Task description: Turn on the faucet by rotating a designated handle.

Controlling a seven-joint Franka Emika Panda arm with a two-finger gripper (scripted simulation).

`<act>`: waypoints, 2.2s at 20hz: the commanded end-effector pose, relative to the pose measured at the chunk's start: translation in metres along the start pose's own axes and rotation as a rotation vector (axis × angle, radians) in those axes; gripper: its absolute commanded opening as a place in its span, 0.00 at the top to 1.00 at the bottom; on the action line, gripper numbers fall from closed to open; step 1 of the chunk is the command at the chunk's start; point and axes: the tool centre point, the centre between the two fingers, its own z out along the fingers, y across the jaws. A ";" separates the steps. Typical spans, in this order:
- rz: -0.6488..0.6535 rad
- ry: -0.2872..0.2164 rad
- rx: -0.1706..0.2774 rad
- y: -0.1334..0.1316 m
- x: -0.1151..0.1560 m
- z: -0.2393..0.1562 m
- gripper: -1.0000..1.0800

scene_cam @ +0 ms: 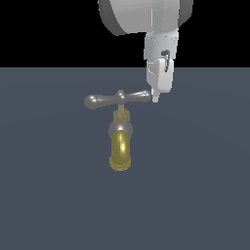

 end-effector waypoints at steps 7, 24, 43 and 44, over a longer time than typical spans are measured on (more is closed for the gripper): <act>0.000 -0.001 -0.002 0.018 0.008 0.000 1.00; -0.009 0.000 -0.007 0.069 0.049 -0.002 1.00; -0.008 -0.001 -0.008 0.089 0.137 -0.002 1.00; -0.011 0.000 -0.008 0.090 0.143 -0.002 1.00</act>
